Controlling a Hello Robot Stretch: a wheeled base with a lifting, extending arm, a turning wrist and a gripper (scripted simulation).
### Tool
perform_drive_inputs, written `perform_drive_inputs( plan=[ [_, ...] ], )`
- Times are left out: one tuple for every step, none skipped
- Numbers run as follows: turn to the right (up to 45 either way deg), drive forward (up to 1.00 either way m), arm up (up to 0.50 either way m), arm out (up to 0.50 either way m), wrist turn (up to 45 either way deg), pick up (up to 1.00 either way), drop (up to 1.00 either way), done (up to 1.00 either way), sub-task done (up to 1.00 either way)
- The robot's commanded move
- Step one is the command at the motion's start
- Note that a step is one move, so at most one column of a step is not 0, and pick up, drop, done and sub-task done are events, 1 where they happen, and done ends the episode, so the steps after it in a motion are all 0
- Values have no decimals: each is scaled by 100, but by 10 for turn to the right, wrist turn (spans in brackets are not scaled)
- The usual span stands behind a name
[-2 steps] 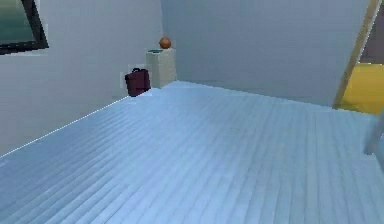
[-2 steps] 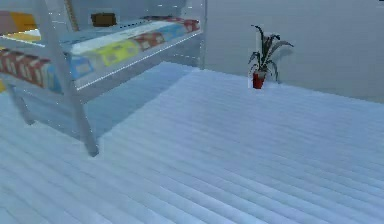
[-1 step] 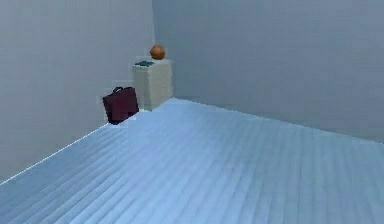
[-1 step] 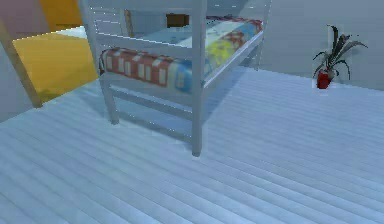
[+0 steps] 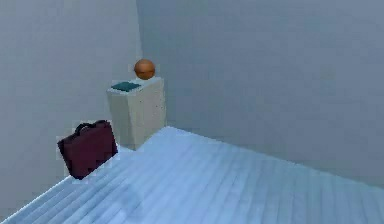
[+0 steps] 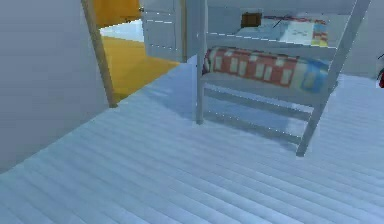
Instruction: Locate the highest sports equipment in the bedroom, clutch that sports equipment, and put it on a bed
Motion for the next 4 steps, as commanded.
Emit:
perform_drive_inputs(
  plan=[
    [0, 100, 0, 0, 0, 0, 0, 0, 0],
    [-30, 0, 0, 0, 0, 0, 0, 0, 0],
    [0, 60, 0, 0, 0, 0, 0, 0, 0],
    [-450, 0, 0, 0, 0, 0, 0, 0, 0]
  ],
)
